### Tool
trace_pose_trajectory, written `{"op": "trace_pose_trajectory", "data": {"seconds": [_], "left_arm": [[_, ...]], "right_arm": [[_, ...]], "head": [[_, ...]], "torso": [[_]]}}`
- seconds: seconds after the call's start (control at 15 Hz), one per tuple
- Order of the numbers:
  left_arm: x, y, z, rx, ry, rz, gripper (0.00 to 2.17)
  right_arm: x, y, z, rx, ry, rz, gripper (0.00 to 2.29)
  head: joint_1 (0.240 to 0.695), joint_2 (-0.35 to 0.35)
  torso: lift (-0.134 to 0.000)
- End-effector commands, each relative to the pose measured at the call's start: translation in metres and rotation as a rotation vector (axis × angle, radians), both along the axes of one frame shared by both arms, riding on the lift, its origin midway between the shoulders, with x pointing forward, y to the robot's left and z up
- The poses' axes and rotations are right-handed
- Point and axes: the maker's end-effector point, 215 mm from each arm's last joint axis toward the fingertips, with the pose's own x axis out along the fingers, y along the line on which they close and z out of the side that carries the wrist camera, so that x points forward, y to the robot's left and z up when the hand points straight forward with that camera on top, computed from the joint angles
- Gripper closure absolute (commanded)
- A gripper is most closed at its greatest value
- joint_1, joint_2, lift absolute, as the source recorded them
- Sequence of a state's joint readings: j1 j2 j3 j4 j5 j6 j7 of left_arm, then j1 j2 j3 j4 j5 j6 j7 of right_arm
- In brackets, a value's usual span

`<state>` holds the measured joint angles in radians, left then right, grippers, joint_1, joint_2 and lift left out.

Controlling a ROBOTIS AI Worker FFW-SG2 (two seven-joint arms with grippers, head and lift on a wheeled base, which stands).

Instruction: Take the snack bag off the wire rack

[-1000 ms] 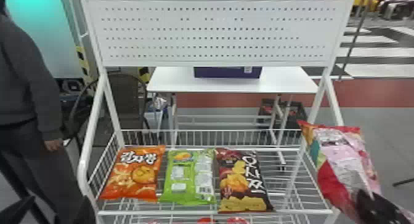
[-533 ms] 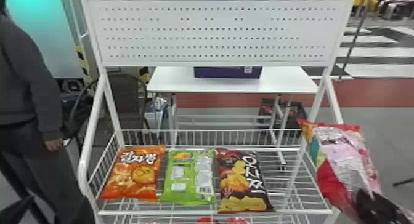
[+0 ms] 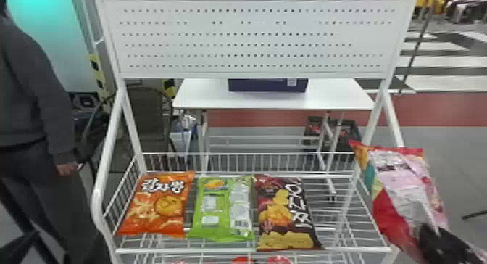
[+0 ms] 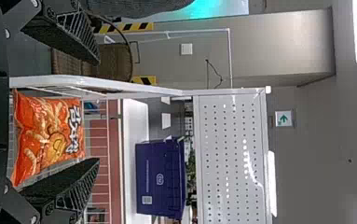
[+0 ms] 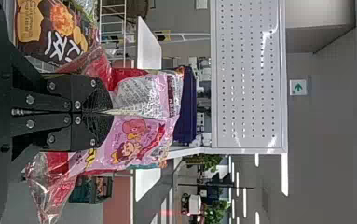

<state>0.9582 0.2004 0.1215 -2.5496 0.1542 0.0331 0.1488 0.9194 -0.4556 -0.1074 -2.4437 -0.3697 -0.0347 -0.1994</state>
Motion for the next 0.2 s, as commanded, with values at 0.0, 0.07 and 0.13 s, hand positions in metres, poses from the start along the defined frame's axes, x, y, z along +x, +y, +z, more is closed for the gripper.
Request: {"op": "trace_pose_trajectory", "data": {"seconds": [0.0,0.07,0.13], "left_arm": [[0.0006,0.0006,0.0000,-0.001,-0.001,0.001,0.16],[0.0005,0.0008,-0.0008,-0.001,0.001,0.001,0.16],[0.0009,0.0009,-0.0011,0.000,0.001,0.001,0.16]], "right_arm": [[-0.0009,0.0000,0.0031,0.004,-0.010,0.000,2.24],[-0.0020,0.0000,0.0060,0.008,-0.021,0.000,2.24],[-0.0020,-0.0004,0.0060,0.008,-0.021,-0.002,2.24]], "head": [[0.499,0.000],[0.499,0.000],[0.499,0.000]], "torso": [[0.000],[0.000],[0.000]]}}
